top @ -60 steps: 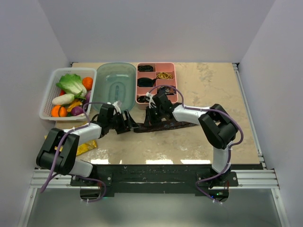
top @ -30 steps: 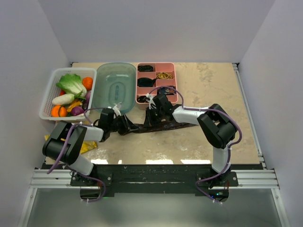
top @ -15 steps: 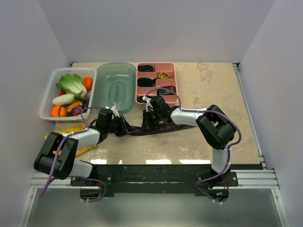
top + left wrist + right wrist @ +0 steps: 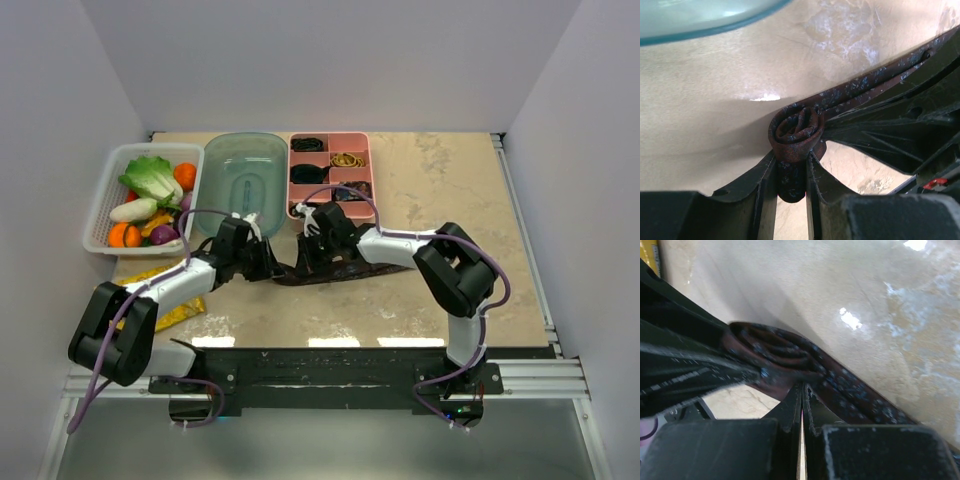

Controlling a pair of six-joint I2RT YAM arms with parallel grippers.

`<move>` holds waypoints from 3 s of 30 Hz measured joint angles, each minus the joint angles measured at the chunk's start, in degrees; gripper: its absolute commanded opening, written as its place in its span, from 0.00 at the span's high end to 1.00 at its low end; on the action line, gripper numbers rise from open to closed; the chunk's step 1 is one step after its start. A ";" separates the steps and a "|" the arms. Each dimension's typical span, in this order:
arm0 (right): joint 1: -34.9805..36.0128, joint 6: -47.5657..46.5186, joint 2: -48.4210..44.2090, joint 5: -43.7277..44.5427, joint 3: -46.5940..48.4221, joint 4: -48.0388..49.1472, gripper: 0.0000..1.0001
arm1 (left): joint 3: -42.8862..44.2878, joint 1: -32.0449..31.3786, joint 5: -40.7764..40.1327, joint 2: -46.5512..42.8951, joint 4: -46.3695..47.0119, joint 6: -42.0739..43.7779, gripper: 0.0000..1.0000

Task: Roll the ties
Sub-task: Roll the tie at the center of the board.

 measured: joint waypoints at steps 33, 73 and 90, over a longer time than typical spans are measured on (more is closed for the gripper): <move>0.83 1.40 2.82 0.33 2.23 0.00 1.00 | 16.46 -9.99 -14.62 5.05 -17.38 2.99 0.79; -4.85 1.07 -2.69 0.17 -0.33 -0.81 1.00 | 29.22 -13.51 -31.63 10.64 -36.41 5.49 1.00; -7.76 -0.37 -3.56 0.28 -1.95 -2.51 1.00 | 34.42 -16.02 -39.30 19.12 -45.51 5.29 1.00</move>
